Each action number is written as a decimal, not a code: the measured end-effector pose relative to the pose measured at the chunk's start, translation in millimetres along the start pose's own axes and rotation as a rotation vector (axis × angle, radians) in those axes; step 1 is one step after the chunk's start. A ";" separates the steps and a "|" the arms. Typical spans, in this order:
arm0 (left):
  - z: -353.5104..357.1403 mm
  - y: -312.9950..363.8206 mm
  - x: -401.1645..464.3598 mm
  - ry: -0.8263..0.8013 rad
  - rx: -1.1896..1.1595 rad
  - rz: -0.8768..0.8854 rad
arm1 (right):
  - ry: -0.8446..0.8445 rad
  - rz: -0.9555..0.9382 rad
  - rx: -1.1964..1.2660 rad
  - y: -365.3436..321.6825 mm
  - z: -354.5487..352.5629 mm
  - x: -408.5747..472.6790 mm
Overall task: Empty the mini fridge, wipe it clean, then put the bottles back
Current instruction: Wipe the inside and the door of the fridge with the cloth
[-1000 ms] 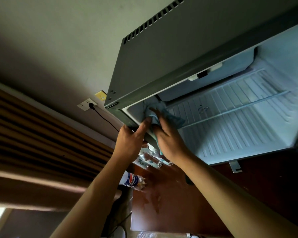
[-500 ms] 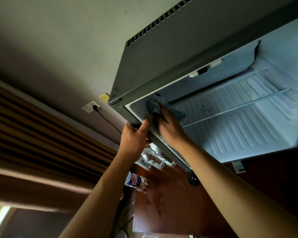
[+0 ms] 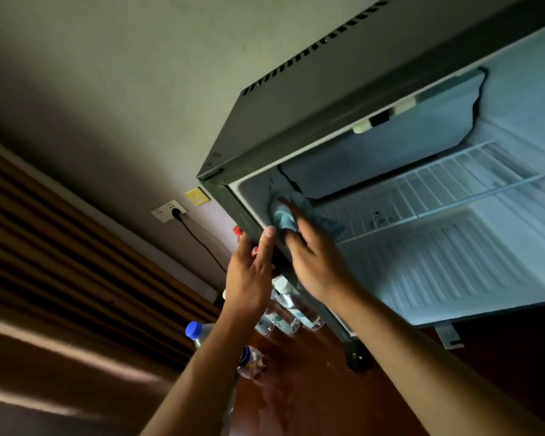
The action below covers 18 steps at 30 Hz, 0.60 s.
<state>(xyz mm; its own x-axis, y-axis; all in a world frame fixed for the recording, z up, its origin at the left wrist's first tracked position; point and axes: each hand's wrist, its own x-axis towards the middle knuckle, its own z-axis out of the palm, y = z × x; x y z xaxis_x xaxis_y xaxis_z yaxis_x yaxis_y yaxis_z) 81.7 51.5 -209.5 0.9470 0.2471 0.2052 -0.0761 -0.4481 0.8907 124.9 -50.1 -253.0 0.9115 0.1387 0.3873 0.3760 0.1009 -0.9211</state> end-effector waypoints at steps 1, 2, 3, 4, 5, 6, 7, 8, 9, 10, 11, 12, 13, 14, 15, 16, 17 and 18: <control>1.1 -1.3 0.0 0.009 0.012 0.028 | -0.005 0.003 -0.018 3.0 -2.8 10.1; 2.7 -0.9 -0.5 0.031 0.023 0.053 | -0.009 0.011 -0.022 6.2 -5.4 20.0; 4.0 -1.4 -0.8 0.058 0.035 0.067 | -0.010 0.014 -0.029 9.2 -7.0 28.5; 5.0 -2.5 -1.4 0.081 0.042 0.067 | -0.007 0.015 -0.041 11.9 -7.5 33.7; 6.1 -4.1 -1.2 0.100 0.038 0.066 | -0.002 0.012 -0.048 14.6 -6.6 36.4; 7.0 -5.5 -0.9 0.116 0.038 0.080 | 0.004 0.001 -0.042 17.4 -4.6 36.6; 7.3 -7.2 -0.6 0.132 0.048 0.100 | 0.009 -0.019 -0.029 19.7 -2.1 34.4; 7.3 -8.6 -0.3 0.140 0.058 0.121 | 0.013 -0.048 -0.021 21.8 0.0 30.2; 7.8 -10.0 -0.2 0.135 0.057 0.141 | 0.017 -0.083 -0.018 24.1 0.9 24.3; 8.2 -12.4 0.8 0.125 0.050 0.158 | 0.019 -0.121 -0.016 25.9 1.2 18.3; 8.7 -15.4 2.0 0.115 0.039 0.170 | 0.020 -0.157 -0.012 27.3 1.1 12.2; 9.3 -18.7 2.9 0.114 0.025 0.181 | 0.017 -0.188 -0.008 27.9 0.8 5.9; 10.3 -22.2 4.6 0.125 0.015 0.196 | 0.011 -0.218 -0.003 28.1 0.6 0.9; 11.9 -26.4 6.7 0.141 0.008 0.211 | 0.005 -0.244 0.005 28.9 0.8 -2.3; 14.6 -30.9 8.8 0.157 -0.007 0.222 | -0.001 -0.267 0.010 30.0 0.7 -3.3; 18.0 -35.4 10.7 0.170 -0.027 0.237 | -0.005 -0.284 0.005 31.3 -0.1 -2.4; 21.4 -39.3 12.2 0.186 -0.040 0.260 | -0.010 -0.294 -0.002 31.7 -1.1 -0.3; 24.9 -42.3 13.2 0.211 -0.040 0.294 | -0.015 -0.300 -0.004 32.3 -2.4 3.2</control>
<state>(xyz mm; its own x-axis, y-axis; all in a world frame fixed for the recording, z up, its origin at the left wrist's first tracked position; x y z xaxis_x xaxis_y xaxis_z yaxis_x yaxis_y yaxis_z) 105.2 52.3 -254.6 0.7979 0.2866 0.5303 -0.3513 -0.4938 0.7954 140.4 -48.8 -281.6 0.7573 0.1180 0.6423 0.6285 0.1356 -0.7659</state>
